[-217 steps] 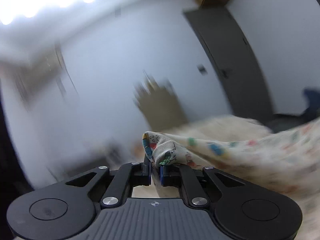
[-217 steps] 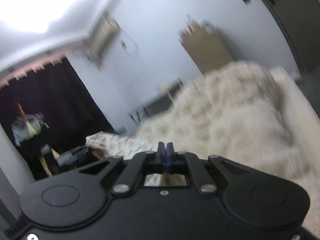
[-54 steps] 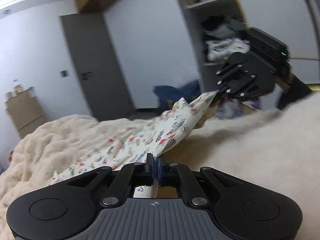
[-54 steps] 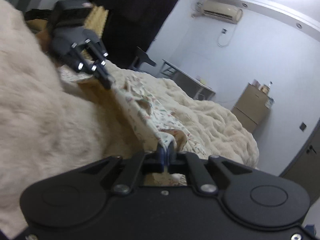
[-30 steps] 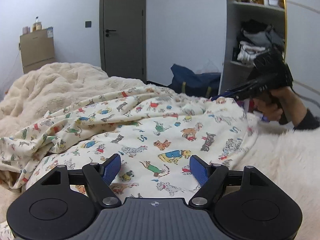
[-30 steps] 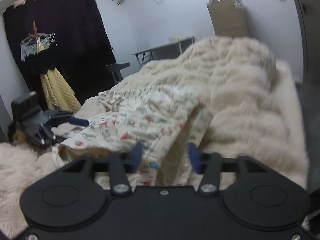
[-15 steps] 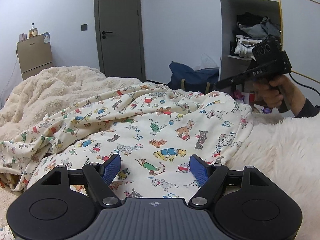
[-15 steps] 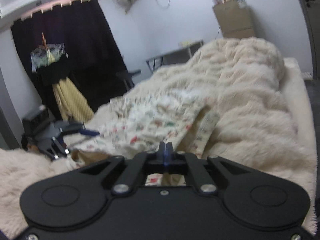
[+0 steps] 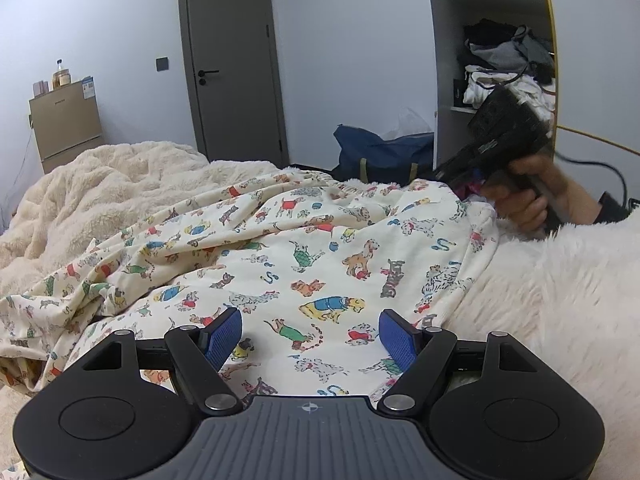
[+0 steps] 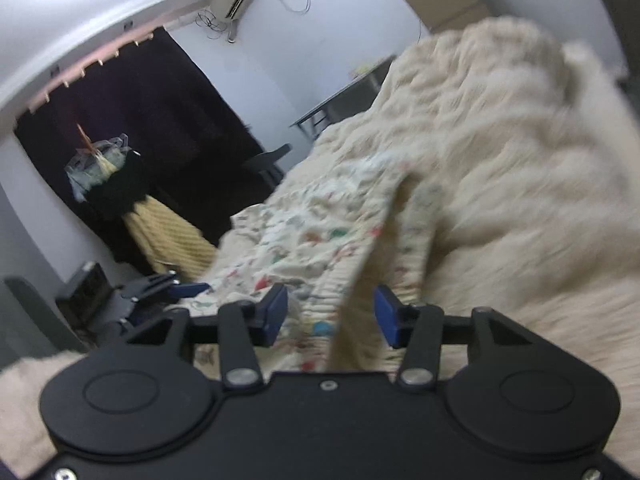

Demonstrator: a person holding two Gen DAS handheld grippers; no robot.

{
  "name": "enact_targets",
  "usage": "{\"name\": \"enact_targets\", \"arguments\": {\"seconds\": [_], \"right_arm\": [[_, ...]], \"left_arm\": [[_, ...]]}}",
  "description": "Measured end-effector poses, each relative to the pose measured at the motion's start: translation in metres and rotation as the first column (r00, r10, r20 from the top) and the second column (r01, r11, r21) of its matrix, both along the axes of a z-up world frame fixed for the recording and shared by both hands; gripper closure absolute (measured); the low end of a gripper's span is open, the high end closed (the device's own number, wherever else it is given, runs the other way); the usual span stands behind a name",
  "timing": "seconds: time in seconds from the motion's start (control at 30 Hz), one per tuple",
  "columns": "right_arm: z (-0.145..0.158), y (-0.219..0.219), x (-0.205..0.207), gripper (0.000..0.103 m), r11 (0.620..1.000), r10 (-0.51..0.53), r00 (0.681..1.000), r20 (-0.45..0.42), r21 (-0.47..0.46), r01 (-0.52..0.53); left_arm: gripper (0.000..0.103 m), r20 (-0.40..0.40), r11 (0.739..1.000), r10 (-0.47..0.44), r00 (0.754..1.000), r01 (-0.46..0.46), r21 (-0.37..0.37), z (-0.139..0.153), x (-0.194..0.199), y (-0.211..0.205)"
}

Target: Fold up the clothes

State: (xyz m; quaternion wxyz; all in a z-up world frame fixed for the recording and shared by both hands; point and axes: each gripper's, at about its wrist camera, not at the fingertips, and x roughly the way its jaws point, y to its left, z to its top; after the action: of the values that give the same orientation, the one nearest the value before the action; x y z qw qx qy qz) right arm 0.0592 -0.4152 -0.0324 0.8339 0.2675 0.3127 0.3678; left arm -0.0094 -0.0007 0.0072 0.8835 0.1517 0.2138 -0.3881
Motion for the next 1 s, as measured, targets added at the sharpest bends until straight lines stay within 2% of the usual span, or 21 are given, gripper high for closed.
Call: {"name": "enact_targets", "arguments": {"seconds": [0.07, 0.13, 0.17, 0.2, 0.23, 0.43, 0.57, 0.67, 0.73, 0.8, 0.87, 0.93, 1.0], "right_arm": [[-0.011, 0.006, 0.009, 0.058, 0.999, 0.004, 0.999, -0.042, 0.045, -0.002], [-0.021, 0.000, 0.014, 0.074, 0.989, 0.021, 0.998, -0.066, 0.149, -0.011], [-0.024, -0.003, 0.014, 0.076, 0.982, 0.029, 0.997, -0.069, 0.186, -0.015], [-0.025, -0.008, 0.014, 0.087, 0.976, 0.024, 0.998, -0.060, 0.216, -0.010], [-0.024, -0.011, 0.012, 0.092, 0.975, 0.019, 0.999, -0.047, 0.223, -0.008], [0.007, -0.038, -0.012, 0.096, 0.984, -0.042, 0.993, 0.109, 0.174, 0.023], [0.011, -0.047, -0.016, 0.096, 0.992, -0.055, 0.991, 0.123, 0.118, 0.040], [0.000, -0.035, -0.008, 0.093, 0.999, -0.022, 0.997, 0.071, -0.027, 0.024], [-0.009, -0.029, -0.005, 0.083, 0.996, -0.011, 0.999, 0.034, -0.087, 0.014], [-0.009, -0.035, -0.002, 0.070, 0.997, -0.045, 0.999, 0.023, -0.068, 0.047], [-0.005, -0.044, 0.000, 0.061, 0.994, -0.102, 0.995, 0.019, -0.041, 0.103], [0.002, -0.051, 0.006, 0.055, 0.987, -0.159, 0.987, 0.016, -0.020, 0.160], [0.007, -0.052, 0.021, 0.053, 0.984, -0.176, 0.984, 0.006, 0.008, 0.176]], "left_arm": [[0.032, 0.000, 1.000, -0.002, 1.000, 0.002, -0.002, 0.000, 0.000, 0.000], [0.032, -0.005, 1.000, -0.003, 1.000, 0.003, -0.005, 0.000, 0.000, 0.001], [0.032, -0.007, 1.000, -0.004, 1.000, 0.004, -0.006, 0.000, 0.001, 0.000], [0.032, -0.009, 1.000, -0.004, 1.000, 0.004, -0.006, 0.000, 0.001, 0.000], [0.032, -0.006, 1.000, -0.004, 1.000, 0.004, -0.003, 0.000, 0.000, 0.000], [0.032, 0.004, 1.000, -0.017, 1.000, 0.017, -0.011, 0.003, -0.002, 0.001], [0.032, 0.006, 0.999, -0.023, 1.000, 0.023, -0.024, 0.007, -0.003, 0.006], [0.031, 0.008, 1.000, -0.016, 1.000, 0.016, -0.027, 0.010, -0.002, 0.008], [0.029, 0.008, 0.999, -0.004, 1.000, 0.004, -0.034, 0.013, -0.001, 0.010], [0.029, 0.008, 0.999, 0.010, 1.000, -0.009, -0.042, 0.015, 0.001, 0.012], [0.029, 0.006, 0.998, 0.029, 1.000, -0.029, -0.058, 0.019, 0.004, 0.018], [0.029, 0.003, 0.996, 0.043, 0.999, -0.043, -0.074, 0.022, 0.006, 0.020], [0.028, -0.006, 0.994, 0.061, 0.998, -0.061, -0.096, 0.025, 0.012, 0.025]]}}
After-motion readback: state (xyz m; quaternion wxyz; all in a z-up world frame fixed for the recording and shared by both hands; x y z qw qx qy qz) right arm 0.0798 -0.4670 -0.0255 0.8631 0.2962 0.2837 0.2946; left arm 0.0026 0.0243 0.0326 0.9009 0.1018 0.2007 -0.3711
